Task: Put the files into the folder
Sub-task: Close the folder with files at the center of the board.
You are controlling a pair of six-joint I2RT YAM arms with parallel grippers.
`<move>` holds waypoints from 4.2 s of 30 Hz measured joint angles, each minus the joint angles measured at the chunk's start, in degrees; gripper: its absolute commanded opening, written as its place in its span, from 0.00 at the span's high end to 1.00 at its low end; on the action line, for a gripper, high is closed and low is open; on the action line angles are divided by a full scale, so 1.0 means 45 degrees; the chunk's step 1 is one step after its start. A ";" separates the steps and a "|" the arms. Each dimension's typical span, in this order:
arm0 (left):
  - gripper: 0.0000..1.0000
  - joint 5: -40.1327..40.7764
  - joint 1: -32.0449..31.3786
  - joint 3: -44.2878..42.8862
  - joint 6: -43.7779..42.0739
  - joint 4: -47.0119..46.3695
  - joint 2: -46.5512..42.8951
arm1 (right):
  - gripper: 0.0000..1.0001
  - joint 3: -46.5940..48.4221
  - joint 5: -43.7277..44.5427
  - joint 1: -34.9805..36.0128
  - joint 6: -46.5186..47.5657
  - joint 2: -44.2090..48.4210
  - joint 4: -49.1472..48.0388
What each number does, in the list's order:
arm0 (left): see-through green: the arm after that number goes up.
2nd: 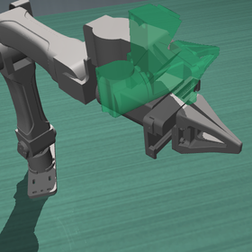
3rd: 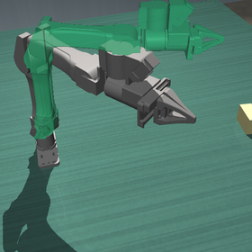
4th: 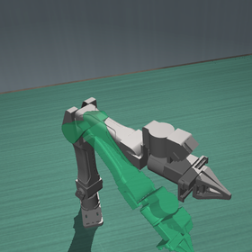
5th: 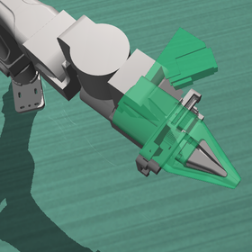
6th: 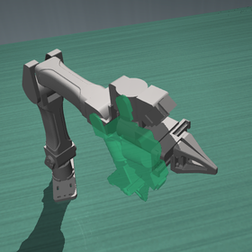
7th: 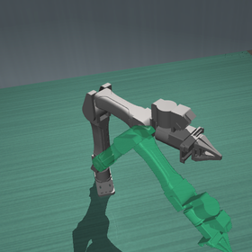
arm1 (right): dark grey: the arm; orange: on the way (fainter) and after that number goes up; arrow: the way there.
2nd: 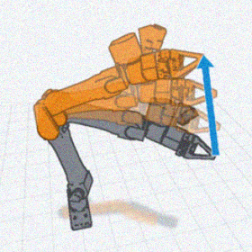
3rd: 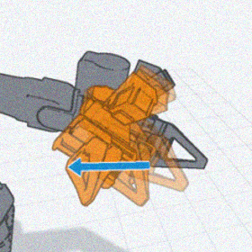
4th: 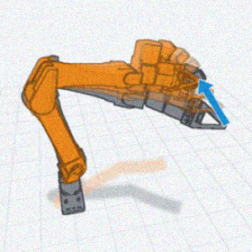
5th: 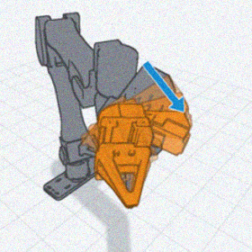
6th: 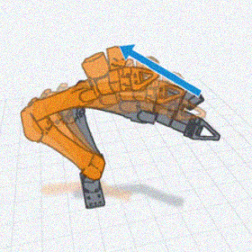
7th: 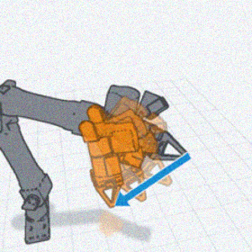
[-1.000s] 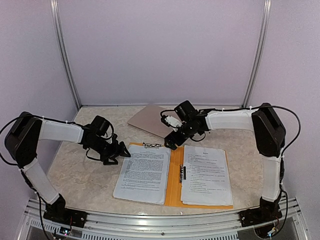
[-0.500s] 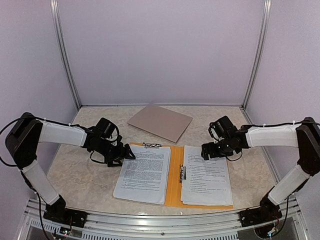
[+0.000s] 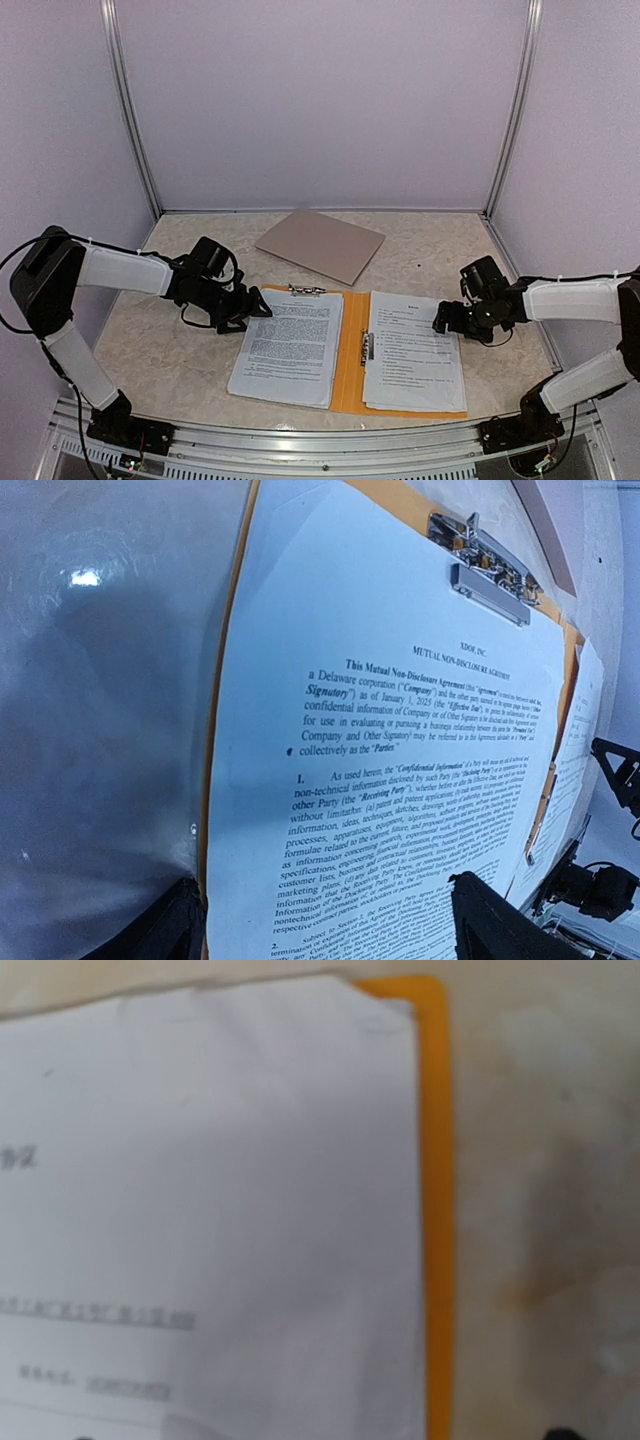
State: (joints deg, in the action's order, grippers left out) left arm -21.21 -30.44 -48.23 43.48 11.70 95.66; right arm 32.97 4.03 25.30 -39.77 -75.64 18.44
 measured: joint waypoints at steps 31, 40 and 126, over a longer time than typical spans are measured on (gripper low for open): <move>0.28 -0.2540 0.0330 0.0743 0.1243 -0.2642 0.0525 | 0.23 -0.1331 -0.1486 -0.0797 -0.0330 -0.0991 -0.5435; 0.29 -0.3808 0.0296 0.0879 0.2016 -0.3886 0.0971 | 0.23 -0.1530 -0.2331 -0.0797 -0.0544 -0.1059 -0.6115; 0.01 -0.0083 0.1190 0.1467 0.0874 0.0680 -0.1860 | 0.72 1.2337 0.6577 1.3687 1.1108 -1.0773 0.4065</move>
State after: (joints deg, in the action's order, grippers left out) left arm -21.58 -25.08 -41.63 47.42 14.76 87.29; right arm 88.49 33.63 86.89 10.22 -124.11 36.73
